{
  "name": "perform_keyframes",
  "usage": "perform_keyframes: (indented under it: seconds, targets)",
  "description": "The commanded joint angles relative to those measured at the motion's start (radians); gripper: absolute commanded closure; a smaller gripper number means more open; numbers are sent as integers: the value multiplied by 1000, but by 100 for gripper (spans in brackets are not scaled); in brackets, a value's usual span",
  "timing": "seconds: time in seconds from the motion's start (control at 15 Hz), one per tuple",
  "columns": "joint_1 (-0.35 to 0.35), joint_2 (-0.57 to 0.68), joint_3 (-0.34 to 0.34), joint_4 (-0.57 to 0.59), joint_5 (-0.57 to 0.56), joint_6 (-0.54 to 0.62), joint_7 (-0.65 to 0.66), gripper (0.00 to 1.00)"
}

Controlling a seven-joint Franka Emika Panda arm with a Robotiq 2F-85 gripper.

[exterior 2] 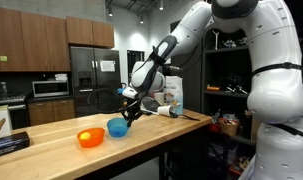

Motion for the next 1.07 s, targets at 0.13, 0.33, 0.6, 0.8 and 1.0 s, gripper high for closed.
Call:
perform_keyframes:
  seconds: [0.13,0.33,0.6,0.8,1.0]
  targets:
    - [-112,13,79,-24,-21,0,0,99]
    - [-81,-34,26,-66,-75,66,13,99]
    - [78,-86,-149,-122,-161,193,35,99]
    - [169,-116,-257,-164,-308,273,105,99]
    - [207,-113,-290,-176,-346,247,132,99]
